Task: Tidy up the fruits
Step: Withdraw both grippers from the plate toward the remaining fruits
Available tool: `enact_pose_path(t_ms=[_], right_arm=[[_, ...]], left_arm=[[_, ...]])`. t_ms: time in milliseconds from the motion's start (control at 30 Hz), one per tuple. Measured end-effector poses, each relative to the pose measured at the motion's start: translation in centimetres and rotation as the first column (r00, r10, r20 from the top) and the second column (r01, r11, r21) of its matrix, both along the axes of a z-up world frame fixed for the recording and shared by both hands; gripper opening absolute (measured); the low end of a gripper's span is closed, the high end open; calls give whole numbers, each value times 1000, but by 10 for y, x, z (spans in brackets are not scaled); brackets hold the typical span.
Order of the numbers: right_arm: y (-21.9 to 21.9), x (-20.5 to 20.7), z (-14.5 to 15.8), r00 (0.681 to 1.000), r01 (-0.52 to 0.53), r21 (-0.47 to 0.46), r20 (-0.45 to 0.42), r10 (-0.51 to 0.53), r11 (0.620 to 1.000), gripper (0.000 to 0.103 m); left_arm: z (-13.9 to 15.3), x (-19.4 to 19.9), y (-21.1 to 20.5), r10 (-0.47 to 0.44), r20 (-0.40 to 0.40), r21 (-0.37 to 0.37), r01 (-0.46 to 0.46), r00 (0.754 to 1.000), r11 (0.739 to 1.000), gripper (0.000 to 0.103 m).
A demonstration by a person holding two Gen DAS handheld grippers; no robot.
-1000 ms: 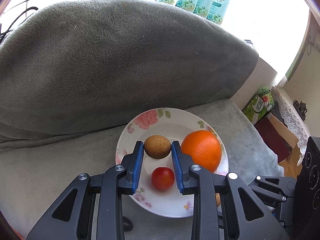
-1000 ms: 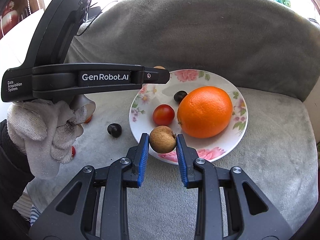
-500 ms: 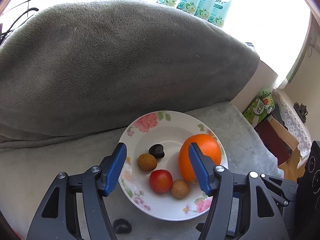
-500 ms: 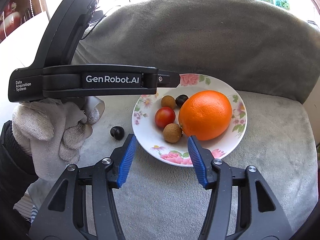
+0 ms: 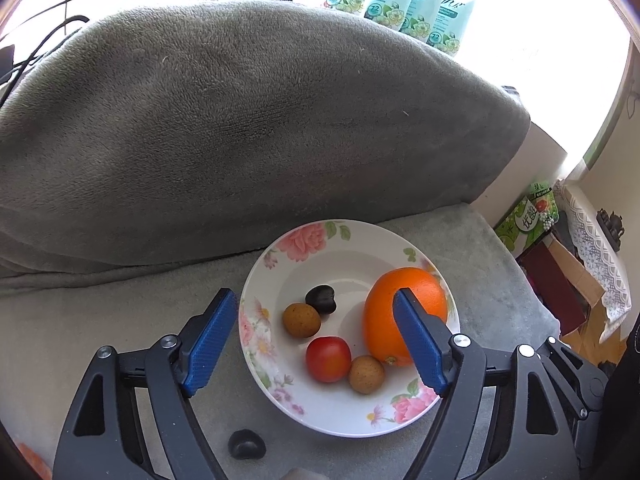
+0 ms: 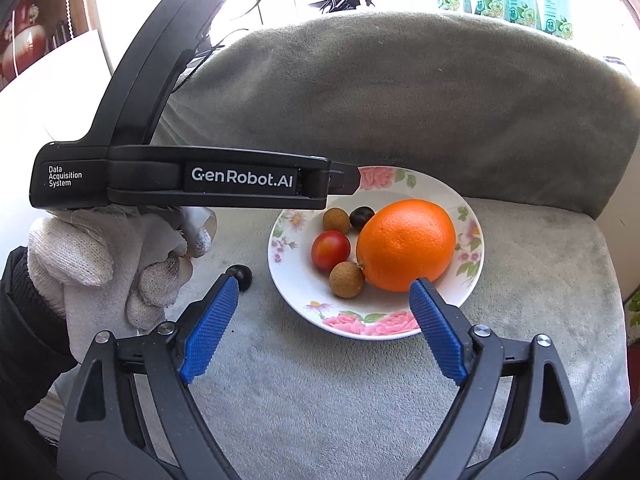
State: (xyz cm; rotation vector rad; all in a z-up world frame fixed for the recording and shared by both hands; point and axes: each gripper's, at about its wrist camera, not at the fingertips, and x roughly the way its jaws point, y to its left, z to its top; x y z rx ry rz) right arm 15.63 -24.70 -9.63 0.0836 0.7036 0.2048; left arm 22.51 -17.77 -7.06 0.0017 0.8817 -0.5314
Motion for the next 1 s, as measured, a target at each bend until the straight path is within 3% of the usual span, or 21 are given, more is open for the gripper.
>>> enact_pose_path(t_ms=[1000], right_arm=[[9, -29, 16, 999, 2, -26, 39, -1, 1000, 90]], left_arm=[[33, -35, 16, 13, 76, -15, -12, 997, 1000, 80]])
